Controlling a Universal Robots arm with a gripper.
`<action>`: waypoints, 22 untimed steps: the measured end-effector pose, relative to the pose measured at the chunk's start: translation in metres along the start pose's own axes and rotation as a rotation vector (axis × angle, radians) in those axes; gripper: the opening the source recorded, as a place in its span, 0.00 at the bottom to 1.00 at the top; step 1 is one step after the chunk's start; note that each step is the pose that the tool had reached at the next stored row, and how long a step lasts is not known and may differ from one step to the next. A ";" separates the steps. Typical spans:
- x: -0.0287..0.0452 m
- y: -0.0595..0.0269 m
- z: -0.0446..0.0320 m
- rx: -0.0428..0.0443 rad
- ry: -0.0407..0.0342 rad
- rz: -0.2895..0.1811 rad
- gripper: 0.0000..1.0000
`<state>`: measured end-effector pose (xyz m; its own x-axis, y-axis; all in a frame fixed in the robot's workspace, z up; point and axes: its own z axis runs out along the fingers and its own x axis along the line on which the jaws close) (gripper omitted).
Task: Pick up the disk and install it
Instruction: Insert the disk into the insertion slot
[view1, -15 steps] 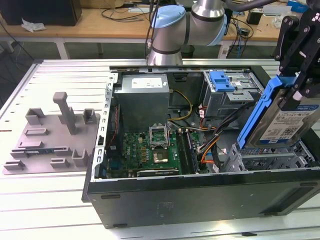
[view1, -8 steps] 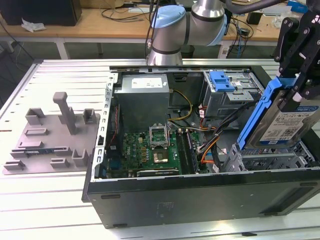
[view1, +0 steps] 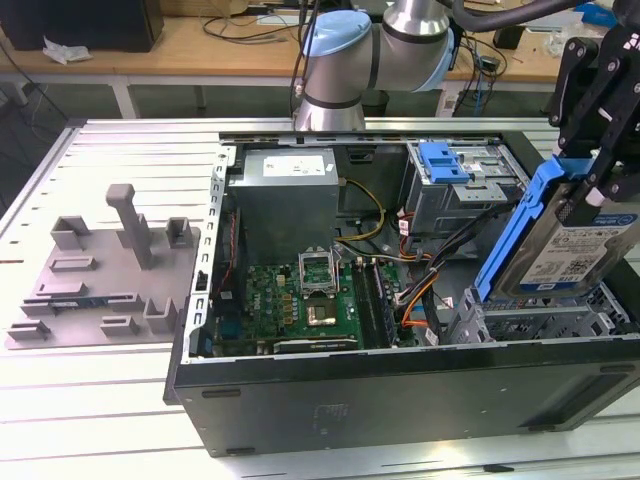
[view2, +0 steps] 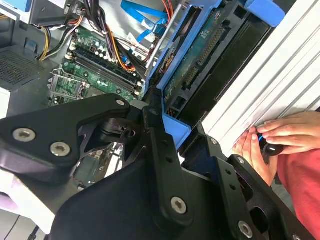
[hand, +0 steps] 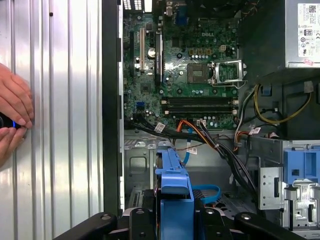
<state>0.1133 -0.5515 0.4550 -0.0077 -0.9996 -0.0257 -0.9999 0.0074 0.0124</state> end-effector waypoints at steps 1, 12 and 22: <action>0.0002 0.0000 0.0003 0.0000 -0.0001 0.000 0.37; 0.0011 0.0000 0.0045 0.0000 0.0000 0.000 0.37; 0.0014 -0.0001 0.0111 0.0000 -0.0001 0.000 0.37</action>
<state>0.1133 -0.5526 0.4439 -0.0077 -0.9996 -0.0258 -0.9999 0.0074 0.0124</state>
